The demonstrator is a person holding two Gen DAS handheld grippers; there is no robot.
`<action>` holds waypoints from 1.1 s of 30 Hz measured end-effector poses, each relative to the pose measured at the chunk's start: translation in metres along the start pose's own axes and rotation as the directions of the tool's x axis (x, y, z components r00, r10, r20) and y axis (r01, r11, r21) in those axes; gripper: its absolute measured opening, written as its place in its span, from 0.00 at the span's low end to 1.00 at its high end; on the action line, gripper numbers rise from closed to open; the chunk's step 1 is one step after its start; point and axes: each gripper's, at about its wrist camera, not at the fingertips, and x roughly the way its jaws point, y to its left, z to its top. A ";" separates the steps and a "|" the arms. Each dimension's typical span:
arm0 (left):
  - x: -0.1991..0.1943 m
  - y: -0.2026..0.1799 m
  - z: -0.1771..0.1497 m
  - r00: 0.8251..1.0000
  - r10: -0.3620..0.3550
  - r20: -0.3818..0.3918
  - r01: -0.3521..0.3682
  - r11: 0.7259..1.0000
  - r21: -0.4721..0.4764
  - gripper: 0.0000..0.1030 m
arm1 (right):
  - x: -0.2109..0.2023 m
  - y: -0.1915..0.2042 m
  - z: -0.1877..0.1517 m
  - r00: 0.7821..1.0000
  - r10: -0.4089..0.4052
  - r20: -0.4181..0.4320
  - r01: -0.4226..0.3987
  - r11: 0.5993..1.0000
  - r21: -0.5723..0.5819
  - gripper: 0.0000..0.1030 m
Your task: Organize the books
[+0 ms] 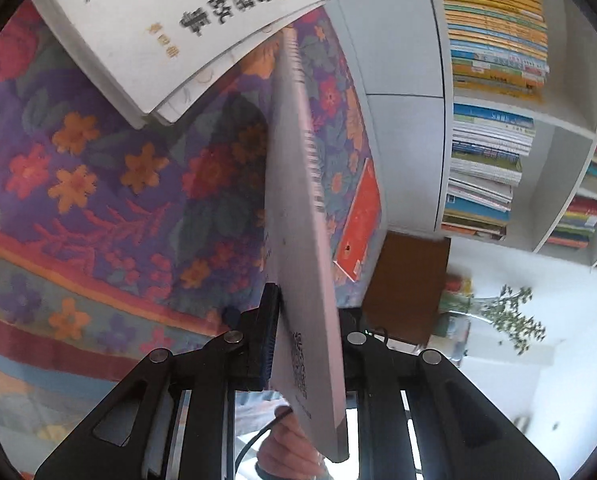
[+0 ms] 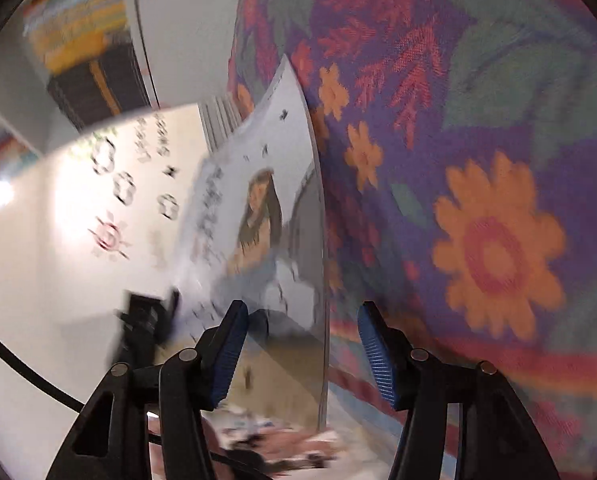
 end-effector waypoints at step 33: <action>-0.082 -0.113 0.020 0.915 0.261 0.309 -0.402 0.670 0.624 0.26 | 0.079 0.240 -0.072 0.847 -0.308 0.434 0.532 0.477 -0.699 0.27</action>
